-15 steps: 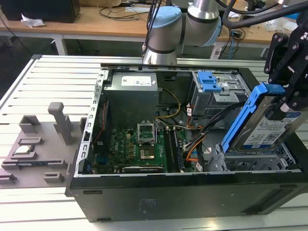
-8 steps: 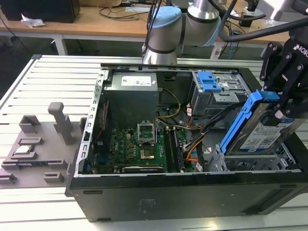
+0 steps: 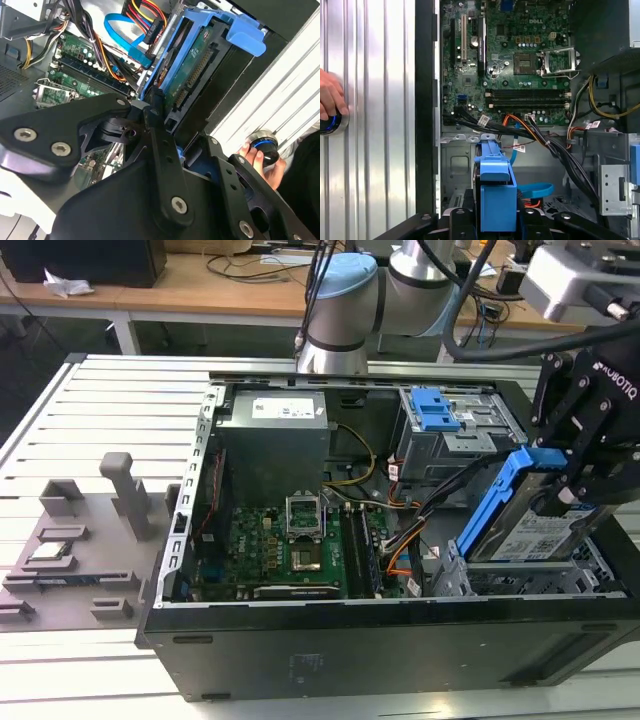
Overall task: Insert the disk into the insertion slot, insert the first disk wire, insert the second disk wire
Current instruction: 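Insert the disk into the insertion slot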
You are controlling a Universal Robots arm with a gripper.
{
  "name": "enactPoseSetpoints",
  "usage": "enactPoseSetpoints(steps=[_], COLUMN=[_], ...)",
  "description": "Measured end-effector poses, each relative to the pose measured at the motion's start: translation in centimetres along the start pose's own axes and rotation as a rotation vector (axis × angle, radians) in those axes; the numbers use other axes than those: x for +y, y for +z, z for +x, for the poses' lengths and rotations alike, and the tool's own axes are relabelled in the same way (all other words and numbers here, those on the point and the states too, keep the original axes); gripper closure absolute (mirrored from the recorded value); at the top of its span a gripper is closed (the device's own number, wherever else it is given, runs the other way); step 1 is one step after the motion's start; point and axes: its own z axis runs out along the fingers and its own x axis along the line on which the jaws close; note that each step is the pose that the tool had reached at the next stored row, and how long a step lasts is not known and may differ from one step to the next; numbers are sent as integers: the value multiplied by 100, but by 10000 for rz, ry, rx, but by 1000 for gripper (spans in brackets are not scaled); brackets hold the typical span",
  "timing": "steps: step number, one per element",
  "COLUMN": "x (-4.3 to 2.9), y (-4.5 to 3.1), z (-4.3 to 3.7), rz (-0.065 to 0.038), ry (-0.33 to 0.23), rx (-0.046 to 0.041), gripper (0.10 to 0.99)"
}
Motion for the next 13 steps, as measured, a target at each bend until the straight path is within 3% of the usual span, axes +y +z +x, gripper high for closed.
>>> enactPoseSetpoints(steps=[6,9,11,13], x=[-5,-5,-5,-5], y=[119,124,125,126], z=[-1,0,-1,-1], rz=[0,0,0,0], ry=[0,0,0,0], rx=[2,3,1,1], gripper=[725,725,651,651])
